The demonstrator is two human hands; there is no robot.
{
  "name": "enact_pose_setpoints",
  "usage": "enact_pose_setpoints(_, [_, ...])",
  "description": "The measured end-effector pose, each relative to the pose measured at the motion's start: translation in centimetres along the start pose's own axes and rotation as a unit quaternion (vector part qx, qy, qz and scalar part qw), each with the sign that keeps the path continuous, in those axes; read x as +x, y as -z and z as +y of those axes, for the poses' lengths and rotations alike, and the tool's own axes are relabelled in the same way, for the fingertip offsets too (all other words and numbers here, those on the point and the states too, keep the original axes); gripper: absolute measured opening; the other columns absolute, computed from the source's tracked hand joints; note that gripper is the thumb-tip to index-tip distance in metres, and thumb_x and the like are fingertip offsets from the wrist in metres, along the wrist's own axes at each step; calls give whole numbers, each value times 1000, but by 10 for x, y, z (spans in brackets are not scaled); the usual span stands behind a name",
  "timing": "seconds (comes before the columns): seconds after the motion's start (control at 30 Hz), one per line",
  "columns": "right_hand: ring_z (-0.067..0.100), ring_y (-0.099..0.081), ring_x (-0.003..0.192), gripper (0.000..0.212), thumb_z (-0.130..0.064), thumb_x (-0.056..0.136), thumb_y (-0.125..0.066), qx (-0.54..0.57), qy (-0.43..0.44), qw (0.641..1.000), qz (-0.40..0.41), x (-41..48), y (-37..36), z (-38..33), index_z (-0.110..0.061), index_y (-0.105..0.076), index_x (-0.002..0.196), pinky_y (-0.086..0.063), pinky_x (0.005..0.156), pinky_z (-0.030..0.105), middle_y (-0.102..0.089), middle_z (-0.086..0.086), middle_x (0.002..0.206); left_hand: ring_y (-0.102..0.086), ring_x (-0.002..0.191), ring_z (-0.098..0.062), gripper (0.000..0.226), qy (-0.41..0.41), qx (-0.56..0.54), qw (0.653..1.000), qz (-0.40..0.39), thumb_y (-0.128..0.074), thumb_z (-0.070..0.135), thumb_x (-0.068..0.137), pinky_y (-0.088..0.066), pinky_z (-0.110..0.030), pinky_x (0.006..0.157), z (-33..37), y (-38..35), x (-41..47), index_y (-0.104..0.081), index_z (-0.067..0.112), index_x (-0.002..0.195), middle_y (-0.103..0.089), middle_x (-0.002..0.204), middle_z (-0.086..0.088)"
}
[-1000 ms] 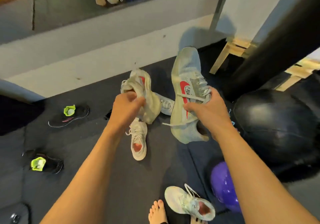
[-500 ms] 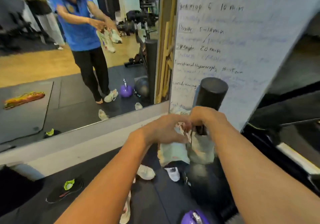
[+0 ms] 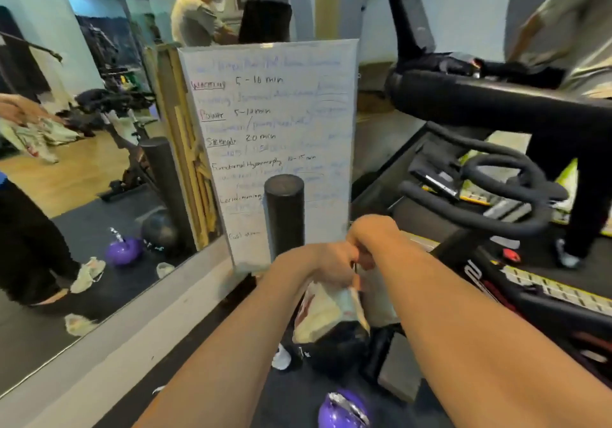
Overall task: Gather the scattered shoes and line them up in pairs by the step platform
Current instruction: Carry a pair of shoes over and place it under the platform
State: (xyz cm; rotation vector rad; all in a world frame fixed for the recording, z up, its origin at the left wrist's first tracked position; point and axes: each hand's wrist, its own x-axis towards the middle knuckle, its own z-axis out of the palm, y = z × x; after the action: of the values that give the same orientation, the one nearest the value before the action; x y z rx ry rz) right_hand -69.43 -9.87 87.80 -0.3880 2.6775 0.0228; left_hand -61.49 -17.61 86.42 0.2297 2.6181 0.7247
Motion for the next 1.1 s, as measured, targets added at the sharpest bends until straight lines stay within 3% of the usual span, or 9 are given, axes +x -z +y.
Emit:
enact_pose_setpoints(0.2, [21, -55, 59, 34, -12, 74, -60, 63, -68, 996, -6, -40, -18, 83, -10, -59, 40, -44, 67, 30, -61, 5, 65, -53, 116, -22, 56, -82, 95, 991, -52, -65, 30, 87, -44, -38, 101, 58, -33, 34, -47, 23, 139, -52, 137, -2])
enact_pose_setpoints(0.3, [22, -55, 64, 20, -6, 71, -61, 73, -104, 991, 33, -70, -25, 136, -12, -56, 53, -44, 69, 32, -57, 6, 64, -50, 118, -21, 53, -135, 132, 979, -81, -66, 28, 88, -39, -26, 94, 106, -50, 43, -48, 23, 138, -52, 136, 0])
enact_pose_setpoints(0.43, [33, -59, 97, 5, -10, 81, -57, 78, -144, 983, 78, -117, -28, 207, -7, -61, 82, -47, 87, 41, -63, 16, 110, -50, 118, -18, 50, -177, 146, 967, -107, -68, 32, 86, -40, -30, 99, 177, -71, 53, -54, 27, 133, -55, 127, 6])
enact_pose_setpoints(0.53, [35, -57, 110, 36, -22, 87, -55, 91, -190, 968, 133, -159, -30, 267, -9, -58, 120, -43, 85, 41, -58, 13, 124, -53, 116, -20, 45, -190, 141, 963, -128, -69, 34, 85, -43, -39, 102, 233, -94, 65, -58, 25, 128, -58, 126, 3])
enact_pose_setpoints(0.67, [35, -55, 111, 43, -31, 91, -55, 84, -214, 963, 144, -220, -45, 351, -8, -54, 128, -46, 93, 42, -56, 13, 129, -54, 113, -21, 37, -207, 129, 958, -149, -69, 36, 85, -46, -46, 99, 321, -139, 80, -59, 31, 120, -58, 126, 1])
enact_pose_setpoints(0.8, [29, -58, 98, 42, -38, 92, -49, 123, -238, 961, 69, -297, -56, 438, -12, -55, 124, -52, 85, 40, -58, 8, 120, -56, 110, -20, 25, -251, 125, 942, -187, -71, 34, 83, -47, -48, 98, 417, -191, 83, -60, 39, 105, -60, 119, 2])
enact_pose_setpoints(0.9, [16, -57, 55, 25, -40, 82, -61, 197, -263, 944, 37, -351, -67, 501, -15, -58, 84, -47, 47, 21, -62, 4, 77, -54, 111, -19, 19, -299, 118, 922, -215, -67, 31, 87, -46, -49, 98, 485, -222, 86, -64, 43, 101, -56, 122, 4])
enact_pose_setpoints(1.0, [13, -47, 39, 32, -41, 72, -76, 239, -299, 923, 18, -393, -83, 562, -15, -57, 71, -39, 46, 21, -56, -3, 50, -53, 113, -21, 29, -341, 135, 896, -251, -64, 25, 89, -46, -51, 98, 551, -254, 91, -64, 34, 116, -54, 127, 1])
enact_pose_setpoints(1.1, [18, -44, 49, 37, -43, 68, -81, 296, -328, 897, 30, -423, -98, 623, -14, -61, 79, -39, 50, 26, -52, 1, 58, -54, 114, -22, 34, -370, 151, 877, -268, -68, 27, 87, -47, -49, 98, 613, -285, 105, -62, 29, 120, -54, 128, 0])
